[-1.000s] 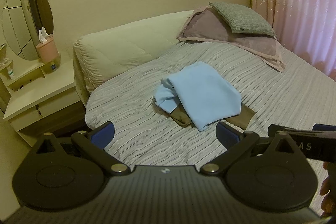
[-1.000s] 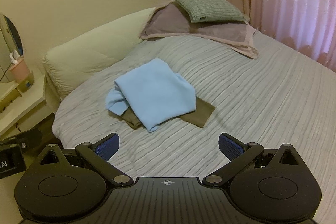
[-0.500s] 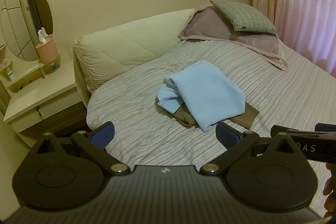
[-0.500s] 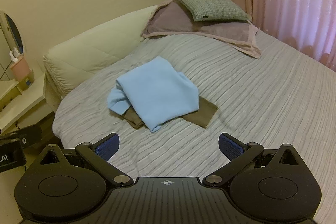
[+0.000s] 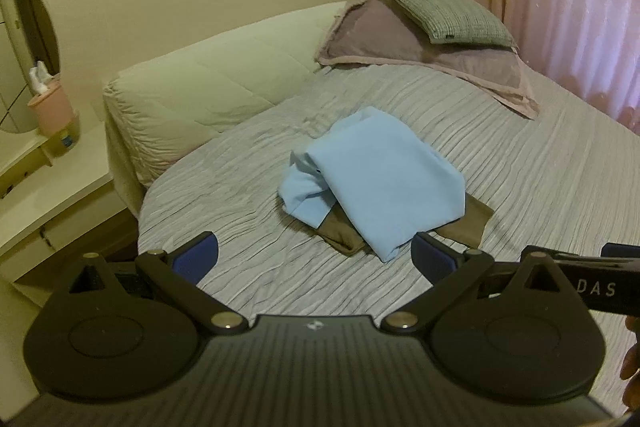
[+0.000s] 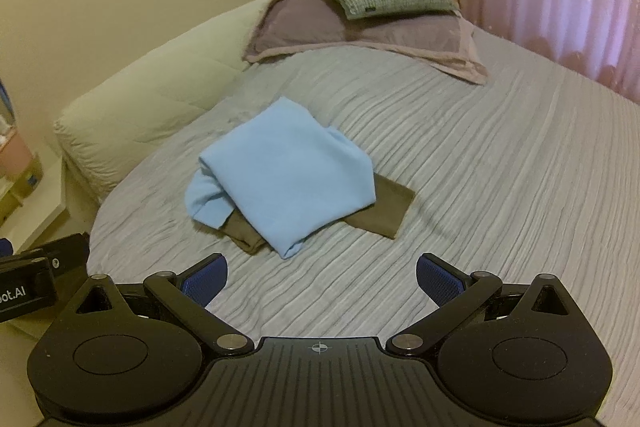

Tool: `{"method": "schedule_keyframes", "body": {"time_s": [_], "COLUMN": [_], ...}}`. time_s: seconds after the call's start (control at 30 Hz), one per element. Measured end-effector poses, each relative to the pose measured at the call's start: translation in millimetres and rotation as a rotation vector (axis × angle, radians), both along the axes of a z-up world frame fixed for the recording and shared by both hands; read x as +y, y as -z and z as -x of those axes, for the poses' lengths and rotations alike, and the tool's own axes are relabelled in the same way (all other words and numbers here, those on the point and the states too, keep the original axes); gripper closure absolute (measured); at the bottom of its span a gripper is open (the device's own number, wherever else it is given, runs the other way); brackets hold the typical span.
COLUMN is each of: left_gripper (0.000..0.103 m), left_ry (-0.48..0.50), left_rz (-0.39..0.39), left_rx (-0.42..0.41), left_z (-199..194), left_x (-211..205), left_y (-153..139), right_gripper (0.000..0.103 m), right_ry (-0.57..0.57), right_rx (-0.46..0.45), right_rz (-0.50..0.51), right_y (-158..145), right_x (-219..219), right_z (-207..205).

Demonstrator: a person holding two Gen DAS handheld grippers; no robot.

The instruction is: Fold clothes

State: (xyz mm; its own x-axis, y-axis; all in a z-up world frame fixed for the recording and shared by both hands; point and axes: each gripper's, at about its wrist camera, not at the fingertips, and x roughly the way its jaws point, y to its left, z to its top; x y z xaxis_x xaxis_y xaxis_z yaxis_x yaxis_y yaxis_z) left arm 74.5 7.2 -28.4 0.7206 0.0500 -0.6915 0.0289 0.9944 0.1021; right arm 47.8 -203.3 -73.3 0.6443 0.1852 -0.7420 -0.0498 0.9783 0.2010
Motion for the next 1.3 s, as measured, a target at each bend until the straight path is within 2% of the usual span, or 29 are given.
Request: {"method": "schedule_keyframes", "body": {"time_s": [0.3,0.5,0.7,0.93,1.23,1.3], "left_gripper": [0.001,0.002,0.004,0.007,0.007,0.007], "left_ry": [0.07,0.111,0.166,0.252,0.337,0.348], "left_rz": [-0.012,-0.007,0.007,-0.002,-0.035,-0.041], "left_rx": [0.059,0.085,0.109,0.123,0.156,0.17], "left_z": [-60.9,-104.1,-154.0,-220.7,-309.4,-328.7], "left_x": [0.1,5.2,7.1,0.5,-7.1,-8.4], "left_y": [27.4,49.1,71.2,98.3,138.0,148.0], "right_gripper": [0.0,0.0,0.0,0.0,0.001,0.012], "right_ry": [0.067,0.099,0.16,0.2,0.243,0.239], "right_rx": [0.041,0.014,0.018,0.024,0.042,0.05], "right_rz": [-0.026,-0.053,-0.186,-0.279,-0.272,-0.264], "right_y": [20.6,40.4,64.5,89.4,130.5,143.2], "right_x": [4.1,0.4,-10.5,-19.4,-20.1,-20.7], "right_z": [-41.5,-67.6,-98.2,-147.8,-206.9,-221.2]}}
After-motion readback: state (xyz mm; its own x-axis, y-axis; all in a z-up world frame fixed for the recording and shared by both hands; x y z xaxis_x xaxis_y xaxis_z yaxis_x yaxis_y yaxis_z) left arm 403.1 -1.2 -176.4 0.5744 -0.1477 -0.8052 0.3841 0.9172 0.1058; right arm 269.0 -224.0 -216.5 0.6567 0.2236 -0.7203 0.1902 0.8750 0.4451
